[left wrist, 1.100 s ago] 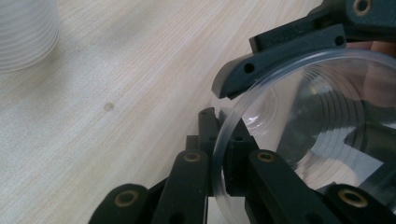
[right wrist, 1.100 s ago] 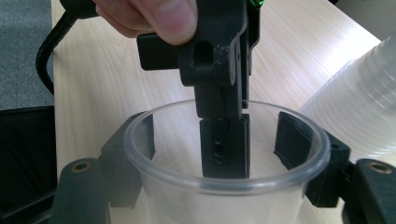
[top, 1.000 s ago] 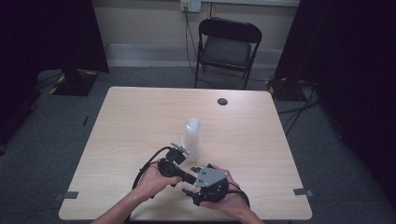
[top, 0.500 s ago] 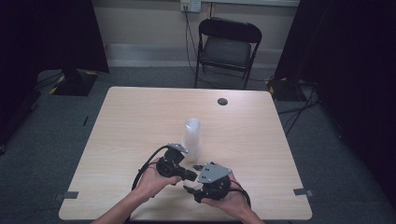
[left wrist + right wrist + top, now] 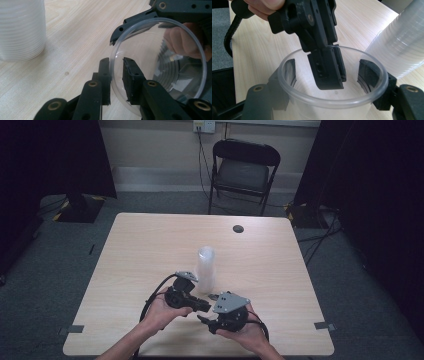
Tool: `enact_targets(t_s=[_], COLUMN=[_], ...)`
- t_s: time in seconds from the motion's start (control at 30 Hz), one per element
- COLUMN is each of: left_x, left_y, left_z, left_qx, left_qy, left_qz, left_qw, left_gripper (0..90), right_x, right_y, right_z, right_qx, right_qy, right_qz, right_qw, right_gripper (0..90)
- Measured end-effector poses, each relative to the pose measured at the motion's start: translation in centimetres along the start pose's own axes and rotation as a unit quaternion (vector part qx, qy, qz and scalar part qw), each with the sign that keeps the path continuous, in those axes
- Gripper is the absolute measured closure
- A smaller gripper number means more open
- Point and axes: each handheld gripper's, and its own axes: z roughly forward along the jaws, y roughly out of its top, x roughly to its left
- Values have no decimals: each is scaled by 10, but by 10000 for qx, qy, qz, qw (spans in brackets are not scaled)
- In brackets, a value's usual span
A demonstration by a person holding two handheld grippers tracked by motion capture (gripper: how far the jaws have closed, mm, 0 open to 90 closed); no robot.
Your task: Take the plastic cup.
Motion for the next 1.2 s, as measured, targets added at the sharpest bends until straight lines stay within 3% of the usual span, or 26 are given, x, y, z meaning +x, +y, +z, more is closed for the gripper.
enact_targets(t_s=[0.1,0.4,0.73,0.87,1.0,1.2], left_x=[-1,-2,2,0,-1,0], left_y=[0,0,-2,-3,-2,-3], left_z=[-1,-6,-11,-12,-19,-27], left_qx=[-50,-353,-628,-811,-1133,-1472], left_qy=[150,11,110,280,546,686], left_qz=[4,49,58,223,431,503], left_qw=[9999,9994,9980,9961,9911,9855], left_gripper=[713,646,548,455,374,317], right_x=[-1,-6,-11,-14,-16,-21], right_y=[0,0,-1,-4,-5,-7], right_z=[0,-2,-4,-5,-8,-11], right_qx=[-42,-97,-112,-98,-171,-152], right_qy=[-8,-100,-153,-230,-342,-446], right_qz=[26,157,294,358,389,501], right_qw=[10000,9998,9994,9990,9985,9976], right_gripper=[308,309,309,309,309,310])
